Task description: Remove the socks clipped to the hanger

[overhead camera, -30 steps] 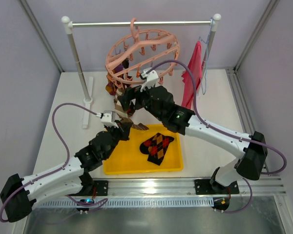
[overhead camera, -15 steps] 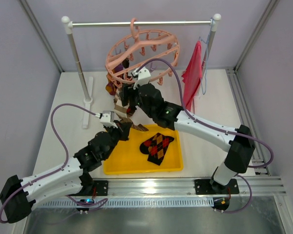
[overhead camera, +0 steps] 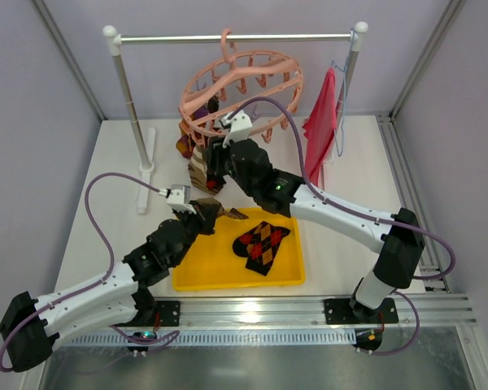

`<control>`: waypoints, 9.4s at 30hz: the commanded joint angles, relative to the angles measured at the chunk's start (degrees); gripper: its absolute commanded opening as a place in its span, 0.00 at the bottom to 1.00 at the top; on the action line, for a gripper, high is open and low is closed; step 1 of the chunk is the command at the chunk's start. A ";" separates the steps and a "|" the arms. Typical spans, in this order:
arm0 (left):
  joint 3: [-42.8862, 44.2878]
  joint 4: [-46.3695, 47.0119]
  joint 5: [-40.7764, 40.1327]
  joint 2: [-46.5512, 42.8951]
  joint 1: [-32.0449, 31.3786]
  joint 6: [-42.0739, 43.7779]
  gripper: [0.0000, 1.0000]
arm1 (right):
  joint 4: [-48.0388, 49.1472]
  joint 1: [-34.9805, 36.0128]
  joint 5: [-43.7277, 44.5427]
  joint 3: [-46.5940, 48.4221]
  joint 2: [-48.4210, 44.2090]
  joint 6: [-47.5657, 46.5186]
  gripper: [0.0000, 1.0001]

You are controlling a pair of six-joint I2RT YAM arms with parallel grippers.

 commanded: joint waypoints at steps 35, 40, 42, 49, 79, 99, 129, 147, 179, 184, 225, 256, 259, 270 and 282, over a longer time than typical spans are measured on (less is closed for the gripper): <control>7.60 6.89 33.26 16.57 -9.14 9.79 0.00 | 2.11 -17.77 4.32 -50.04 -40.28 13.01 1.00; 8.66 8.13 30.37 20.44 -10.20 9.71 0.00 | 2.02 -19.36 3.88 -53.04 -44.86 13.01 1.00; 9.01 7.95 30.01 21.23 -10.72 10.05 0.00 | 2.02 -19.36 4.05 -53.31 -45.65 13.10 1.00; 11.56 4.01 28.25 22.73 -13.01 12.86 0.13 | 2.37 -19.71 3.53 -52.69 -41.97 13.54 1.00; 2.87 -11.65 7.76 1.99 7.00 2.33 0.99 | 5.80 -21.82 0.28 -54.80 -40.73 14.86 1.00; 5.06 10.23 25.44 16.13 23.90 11.02 0.99 | 9.31 -26.04 -4.73 -58.58 -42.58 13.71 1.00; 13.06 16.56 10.50 38.98 23.90 6.28 1.00 | 14.85 -31.31 -10.27 -60.08 -37.22 12.31 1.00; 10.77 20.79 11.38 38.99 23.90 6.98 0.05 | 16.69 -33.07 -12.47 -60.87 -35.81 12.39 1.00; 1.20 -6.28 25.26 0.50 21.44 3.38 0.00 | 14.33 -18.23 -12.39 -54.99 -38.10 8.00 1.00; -0.91 -7.43 29.47 -4.60 21.18 4.87 0.00 | 12.04 -9.79 -8.61 -47.87 -37.05 6.25 1.00; -5.31 -4.79 34.49 -11.11 20.92 3.29 0.00 | -10.11 2.88 2.29 12.16 5.57 -7.12 1.00; -5.75 -3.65 37.04 -11.20 20.92 3.29 0.00 | -6.07 2.88 10.74 12.88 7.70 -8.79 0.70; -5.93 -2.60 39.67 -11.37 20.83 3.81 0.00 | -5.81 2.79 9.33 11.03 6.21 -8.26 0.88; -3.74 -1.36 43.73 -5.93 14.77 9.07 0.00 | -2.38 2.88 8.44 -7.92 -6.08 -2.91 1.00; 3.02 -0.57 28.36 10.22 -2.54 14.36 0.00 | -1.41 -1.42 14.26 -34.56 -24.20 6.76 1.00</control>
